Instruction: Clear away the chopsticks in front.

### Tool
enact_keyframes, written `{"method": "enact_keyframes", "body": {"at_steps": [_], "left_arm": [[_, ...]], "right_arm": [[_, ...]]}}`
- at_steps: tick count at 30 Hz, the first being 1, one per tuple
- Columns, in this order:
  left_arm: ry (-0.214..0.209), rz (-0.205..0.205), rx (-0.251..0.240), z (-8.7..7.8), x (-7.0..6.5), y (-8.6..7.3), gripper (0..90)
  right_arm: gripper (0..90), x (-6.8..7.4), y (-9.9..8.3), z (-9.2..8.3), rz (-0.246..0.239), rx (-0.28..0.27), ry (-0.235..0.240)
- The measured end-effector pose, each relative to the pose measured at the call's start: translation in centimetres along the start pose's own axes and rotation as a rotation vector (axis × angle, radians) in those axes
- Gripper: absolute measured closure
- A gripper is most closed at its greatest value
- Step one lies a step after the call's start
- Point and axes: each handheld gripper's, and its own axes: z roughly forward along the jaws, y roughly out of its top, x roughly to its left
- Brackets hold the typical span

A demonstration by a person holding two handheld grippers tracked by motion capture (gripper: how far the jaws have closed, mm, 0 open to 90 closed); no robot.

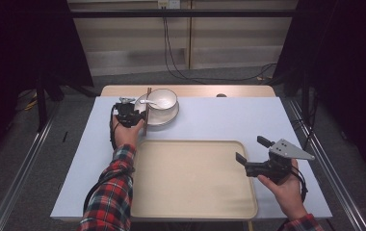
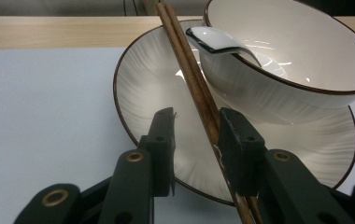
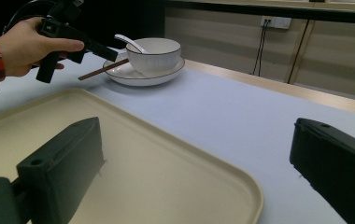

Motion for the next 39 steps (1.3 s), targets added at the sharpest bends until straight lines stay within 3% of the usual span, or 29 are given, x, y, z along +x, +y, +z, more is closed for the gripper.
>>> {"method": "enact_keyframes", "body": {"at_steps": [8, 12, 17, 19, 20, 24, 28, 31, 32, 37, 39], "left_arm": [[-0.003, -0.008, 0.013, 0.4, -0.3, 0.1, 69.1], [0.014, -0.03, 0.03, 0.6, -0.4, -0.1, 72.6], [0.043, -0.046, 0.047, 0.7, -0.5, -0.2, 83.5], [0.046, -0.051, 0.046, 0.8, -0.6, -0.1, 85.3], [0.056, -0.08, 0.039, 0.8, -0.6, -0.1, 85.5], [0.077, -0.088, 0.04, 0.6, -0.7, 0.1, 85.7], [0.08, -0.136, 0.023, -0.4, -0.4, 0.1, 85.8], [0.087, -0.146, 0.019, -0.9, -0.3, -0.1, 85.8], [0.096, -0.17, 0.016, -1.5, -0.3, -0.3, 85.8], [0.1, -0.169, 0.007, -2.8, -0.1, -0.9, 85.8], [0.091, -0.188, 0.004, -3.4, -0.1, -1.2, 85.8]], "right_arm": [[2.5, 0.1, 0.0, 0.1, 0.003, 0.004, 0.009], [2.6, 0.1, 0.0, 0.1, 0.007, 0.001, 0.015], [2.6, 0.2, 0.0, 0.1, 0.018, -0.005, 0.024], [2.2, 0.0, 0.0, 0.1, 0.023, -0.008, 0.038], [2.2, 0.0, 0.0, 0.1, 0.019, -0.01, 0.032], [2.0, 0.0, 0.1, 0.0, 0.015, -0.012, 0.044], [1.9, 0.1, 0.1, 0.1, 0.013, -0.018, 0.041], [1.8, 0.1, 0.1, 0.1, 0.016, -0.014, 0.041], [1.8, 0.1, 0.0, 0.2, 0.012, -0.013, 0.038], [1.8, 0.2, 0.0, 0.3, 0.009, -0.015, 0.045], [1.8, 0.2, 0.1, 0.3, 0.01, -0.016, 0.043]]}}
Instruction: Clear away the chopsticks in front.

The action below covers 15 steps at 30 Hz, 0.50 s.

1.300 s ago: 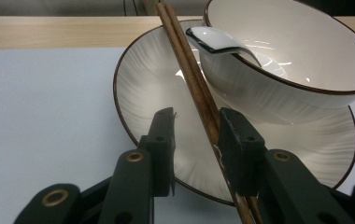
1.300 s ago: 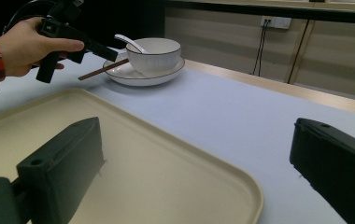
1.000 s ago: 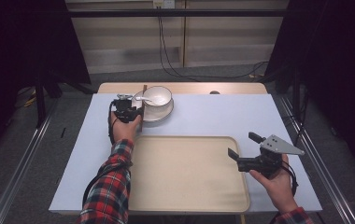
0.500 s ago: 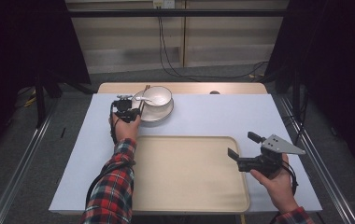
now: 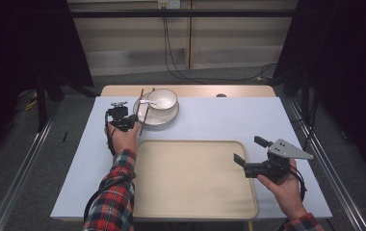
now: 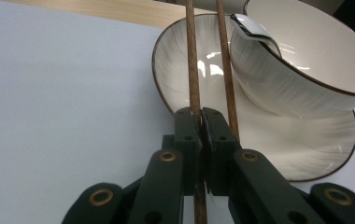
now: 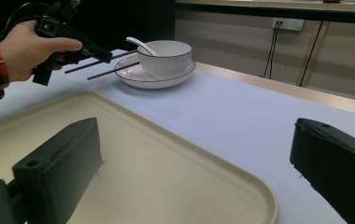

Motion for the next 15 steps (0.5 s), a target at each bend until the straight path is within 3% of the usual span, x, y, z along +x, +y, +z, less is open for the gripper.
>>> {"method": "enact_keyframes", "body": {"at_steps": [12, 15], "left_arm": [[-0.027, -0.053, -0.014, -3.5, 0.5, -2.1, 85.8], [-0.014, -0.044, -0.025, -4.3, 0.5, -2.6, 85.8]], "right_arm": [[1.8, 0.1, 0.2, -0.1, -0.003, -0.009, 0.012], [2.0, 0.2, 0.1, -0.1, -0.008, -0.005, 0.009]]}}
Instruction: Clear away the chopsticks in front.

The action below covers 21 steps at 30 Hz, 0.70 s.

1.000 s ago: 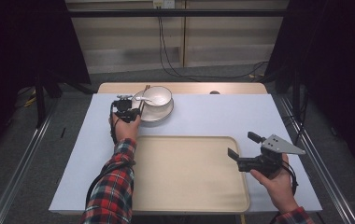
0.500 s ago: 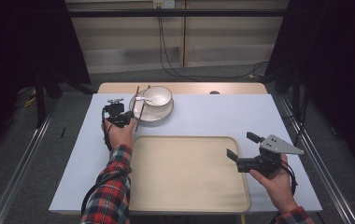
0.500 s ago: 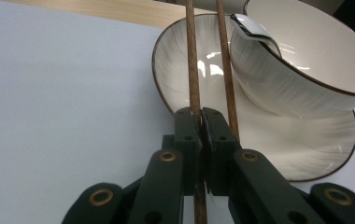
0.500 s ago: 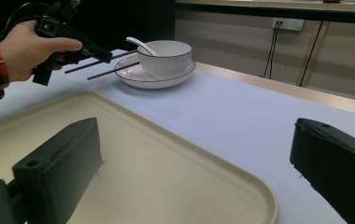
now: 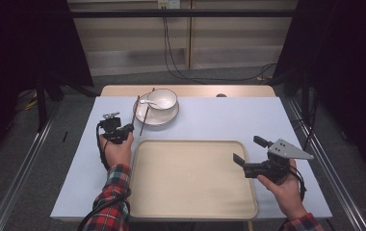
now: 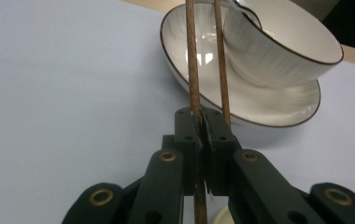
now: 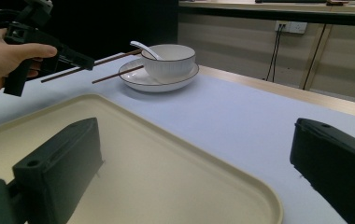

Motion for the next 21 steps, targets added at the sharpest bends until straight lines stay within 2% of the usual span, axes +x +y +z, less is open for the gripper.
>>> {"method": "enact_keyframes", "body": {"at_steps": [2, 7, 12, 21], "left_arm": [[-0.01, -0.004, -0.009, -1.1, 0.2, -0.4, 85.8], [-0.01, 0.002, -0.011, -2.1, 0.4, -1.1, 85.8], [-0.033, -0.028, -0.027, -3.7, 0.5, -1.9, 85.8], [-0.048, -0.034, -0.033, -6.3, 0.7, -3.5, 85.8]], "right_arm": [[2.0, 0.1, 0.0, 0.0, -0.002, -0.003, 0.001], [2.2, -0.1, 0.0, 0.0, -0.011, -0.006, 0.002], [2.2, 0.0, 0.1, 0.0, -0.01, -0.006, 0.005], [1.5, 0.1, 0.0, 0.0, -0.006, -0.002, 0.002]]}}
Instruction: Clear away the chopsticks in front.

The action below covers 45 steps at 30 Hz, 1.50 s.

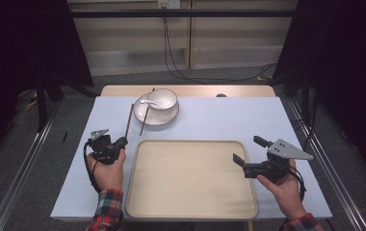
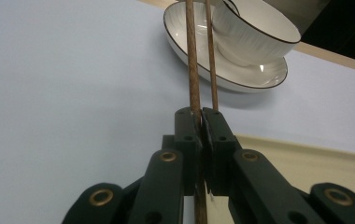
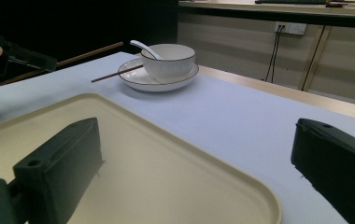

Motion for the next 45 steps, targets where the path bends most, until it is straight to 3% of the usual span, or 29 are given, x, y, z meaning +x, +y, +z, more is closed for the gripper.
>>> {"method": "enact_keyframes", "body": {"at_steps": [12, 13, 18, 31, 39, 45], "left_arm": [[-0.028, -0.018, -0.018, -2.6, -0.4, -2.2, 85.8], [-0.049, -0.039, -0.018, -2.9, -0.4, -2.9, 85.8], [-0.065, -0.052, -0.011, -3.6, -0.6, -3.9, 85.7], [-0.117, -0.018, 0.025, -5.2, -2.4, -6.0, 85.7], [-0.147, 0.012, 0.065, -5.5, -3.6, -7.0, 85.7], [-0.166, 0.012, 0.091, -5.3, -4.1, -7.7, 85.7]], "right_arm": [[1.4, 0.2, 0.0, 0.1, -0.018, 0.009, 0.006], [1.4, 0.2, 0.0, 0.1, -0.019, 0.013, 0.004], [1.5, 0.3, 0.0, 0.1, -0.022, 0.011, 0.006], [1.5, 0.3, 0.0, 0.1, -0.021, 0.008, 0.009], [1.5, 0.5, 0.0, 0.1, -0.019, 0.01, 0.01], [1.5, 0.5, 0.0, 0.1, -0.025, 0.013, 0.01]]}}
